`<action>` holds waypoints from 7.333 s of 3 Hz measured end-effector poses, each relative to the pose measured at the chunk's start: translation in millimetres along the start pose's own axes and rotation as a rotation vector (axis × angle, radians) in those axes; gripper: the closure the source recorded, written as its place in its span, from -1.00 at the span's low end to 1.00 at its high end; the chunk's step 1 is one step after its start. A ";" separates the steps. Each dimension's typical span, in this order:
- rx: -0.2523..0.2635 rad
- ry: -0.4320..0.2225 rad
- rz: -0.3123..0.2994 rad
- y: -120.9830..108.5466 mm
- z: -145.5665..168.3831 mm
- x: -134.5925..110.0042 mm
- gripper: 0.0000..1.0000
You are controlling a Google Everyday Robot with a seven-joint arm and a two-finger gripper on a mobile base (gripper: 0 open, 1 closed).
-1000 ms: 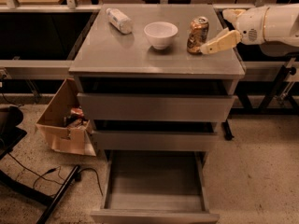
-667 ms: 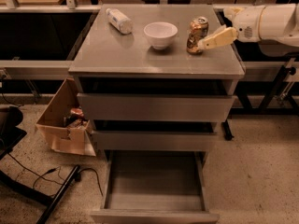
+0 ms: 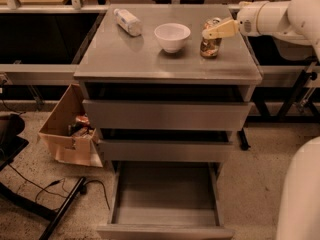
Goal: Place orange can into bottom drawer
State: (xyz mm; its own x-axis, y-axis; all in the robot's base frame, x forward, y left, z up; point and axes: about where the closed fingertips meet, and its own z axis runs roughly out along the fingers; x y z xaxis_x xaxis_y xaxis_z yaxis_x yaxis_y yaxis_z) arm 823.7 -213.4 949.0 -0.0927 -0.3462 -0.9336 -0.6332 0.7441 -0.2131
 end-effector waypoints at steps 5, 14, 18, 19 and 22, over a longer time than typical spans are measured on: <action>-0.007 -0.038 0.126 13.7 35.5 23.5 1.00; 0.209 -0.044 0.422 200.8 -197.6 299.3 1.00; 0.066 -0.001 0.295 297.2 -97.6 418.2 1.00; -0.089 -0.032 0.269 351.4 -22.0 461.0 1.00; -0.262 0.011 0.187 380.8 33.3 514.4 1.00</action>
Offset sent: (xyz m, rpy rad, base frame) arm 0.0129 0.0362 -0.0526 0.1976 0.0665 -0.0121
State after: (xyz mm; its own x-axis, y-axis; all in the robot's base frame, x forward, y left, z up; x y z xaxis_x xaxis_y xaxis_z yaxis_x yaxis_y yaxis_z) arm 560.5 -89.2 378.0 -0.2337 -0.2248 -0.9460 -0.7806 0.6234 0.0448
